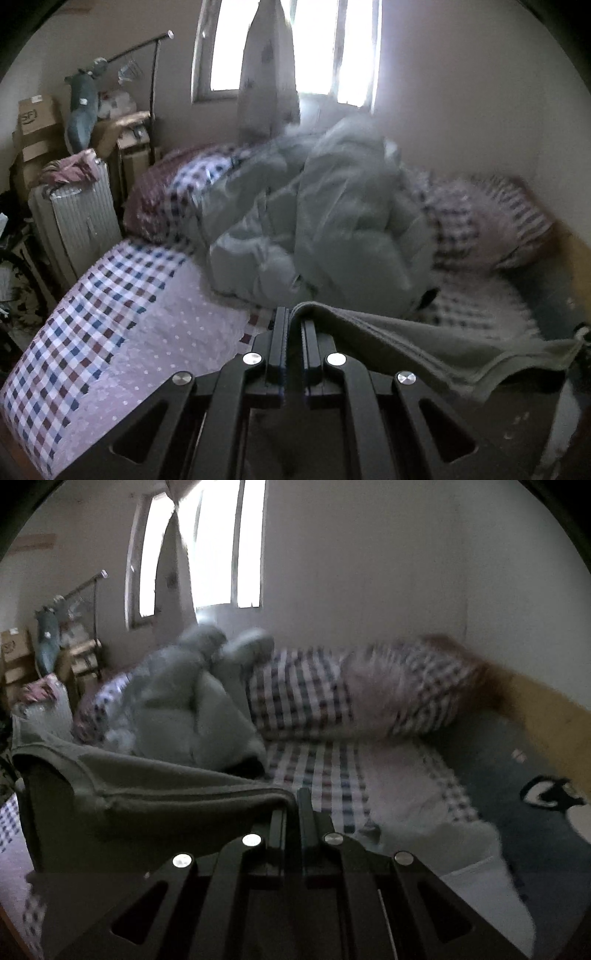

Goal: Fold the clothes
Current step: 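Lower the shirt onto the bed with both tools and release it flat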

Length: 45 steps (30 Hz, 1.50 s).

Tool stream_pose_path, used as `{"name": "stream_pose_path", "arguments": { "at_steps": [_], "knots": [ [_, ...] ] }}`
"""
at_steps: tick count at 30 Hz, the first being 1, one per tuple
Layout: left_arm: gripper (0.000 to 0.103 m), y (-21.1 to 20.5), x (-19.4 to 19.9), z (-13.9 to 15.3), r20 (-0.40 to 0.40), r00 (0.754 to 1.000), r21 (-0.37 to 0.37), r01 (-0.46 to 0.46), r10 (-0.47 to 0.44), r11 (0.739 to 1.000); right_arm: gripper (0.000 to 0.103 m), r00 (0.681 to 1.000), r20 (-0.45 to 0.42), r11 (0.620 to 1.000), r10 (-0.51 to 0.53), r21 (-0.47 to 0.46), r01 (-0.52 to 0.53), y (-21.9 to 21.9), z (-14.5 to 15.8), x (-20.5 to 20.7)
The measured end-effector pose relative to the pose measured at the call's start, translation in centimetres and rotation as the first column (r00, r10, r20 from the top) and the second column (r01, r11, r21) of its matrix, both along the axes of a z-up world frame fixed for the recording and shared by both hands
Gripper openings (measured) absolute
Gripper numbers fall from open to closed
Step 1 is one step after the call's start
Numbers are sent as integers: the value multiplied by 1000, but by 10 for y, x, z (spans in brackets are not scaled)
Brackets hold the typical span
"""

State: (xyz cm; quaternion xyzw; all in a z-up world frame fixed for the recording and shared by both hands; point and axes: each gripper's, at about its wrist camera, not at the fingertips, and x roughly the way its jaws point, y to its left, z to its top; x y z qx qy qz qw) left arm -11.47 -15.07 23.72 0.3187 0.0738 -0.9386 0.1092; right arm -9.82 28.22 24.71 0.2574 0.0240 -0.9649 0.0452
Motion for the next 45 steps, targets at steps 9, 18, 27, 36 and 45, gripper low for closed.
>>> {"name": "stream_pose_path", "arguments": {
  "at_steps": [9, 18, 27, 36, 45],
  "knots": [
    [5, 2, -123, -106, 197, 980, -58, 30, -17, 998, 4, 980, 197, 998, -22, 57, 11, -2, -96, -133],
    [6, -9, -168, -202, 308, 950, -13, 50, -43, 999, 4, 916, 400, 988, -40, 152, -24, -12, -213, -207],
    [54, -38, -151, -217, 253, 965, 35, 64, -70, 997, 52, 906, 421, 989, -45, 149, -20, 13, -225, -206],
    [69, -70, -33, -163, 81, 988, 97, 119, -128, 988, 59, 949, 312, 996, 55, 54, -75, 15, -170, -125],
    [83, -120, 142, -110, -82, 997, 175, 13, 2, 984, 70, 979, 182, 983, 87, -173, -55, 43, -107, 31]
  ]
}}
